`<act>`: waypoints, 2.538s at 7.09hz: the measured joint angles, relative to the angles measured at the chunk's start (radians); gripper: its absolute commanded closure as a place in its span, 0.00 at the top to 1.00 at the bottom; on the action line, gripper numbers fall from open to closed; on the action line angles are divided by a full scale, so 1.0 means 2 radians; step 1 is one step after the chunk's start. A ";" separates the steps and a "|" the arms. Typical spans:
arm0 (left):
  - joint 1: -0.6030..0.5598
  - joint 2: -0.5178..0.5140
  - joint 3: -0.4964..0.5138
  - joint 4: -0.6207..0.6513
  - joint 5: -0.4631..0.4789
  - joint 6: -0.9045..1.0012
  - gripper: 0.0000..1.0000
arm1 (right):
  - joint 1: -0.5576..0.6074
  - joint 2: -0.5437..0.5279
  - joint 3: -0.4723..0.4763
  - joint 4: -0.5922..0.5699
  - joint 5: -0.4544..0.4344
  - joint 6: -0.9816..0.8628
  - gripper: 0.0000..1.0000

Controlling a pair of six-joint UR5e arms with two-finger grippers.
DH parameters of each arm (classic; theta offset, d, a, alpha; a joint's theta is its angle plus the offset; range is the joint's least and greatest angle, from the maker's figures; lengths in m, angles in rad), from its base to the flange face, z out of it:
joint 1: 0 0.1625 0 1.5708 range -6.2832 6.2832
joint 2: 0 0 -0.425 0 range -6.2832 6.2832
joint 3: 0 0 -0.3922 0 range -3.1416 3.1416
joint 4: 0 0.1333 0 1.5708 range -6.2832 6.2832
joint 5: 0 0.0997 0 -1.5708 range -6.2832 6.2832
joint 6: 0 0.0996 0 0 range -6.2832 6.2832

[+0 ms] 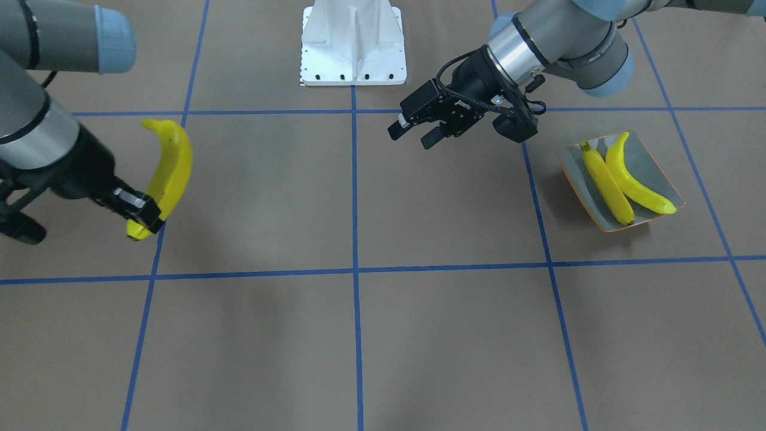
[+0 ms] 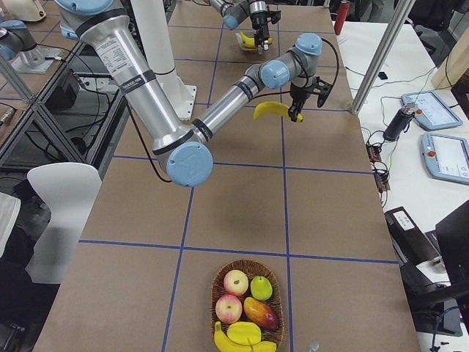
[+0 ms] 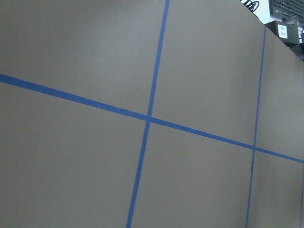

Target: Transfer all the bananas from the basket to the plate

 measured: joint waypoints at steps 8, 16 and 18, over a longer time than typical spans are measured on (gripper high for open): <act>0.033 -0.035 0.034 -0.096 0.022 -0.074 1.00 | -0.095 0.044 -0.002 0.136 -0.006 0.179 0.00; 0.074 -0.054 0.047 -0.098 0.026 -0.069 0.89 | -0.113 0.053 -0.003 0.141 -0.015 0.181 0.00; 0.078 -0.055 0.048 -0.098 0.026 -0.068 0.87 | -0.114 0.053 -0.003 0.141 -0.014 0.182 0.00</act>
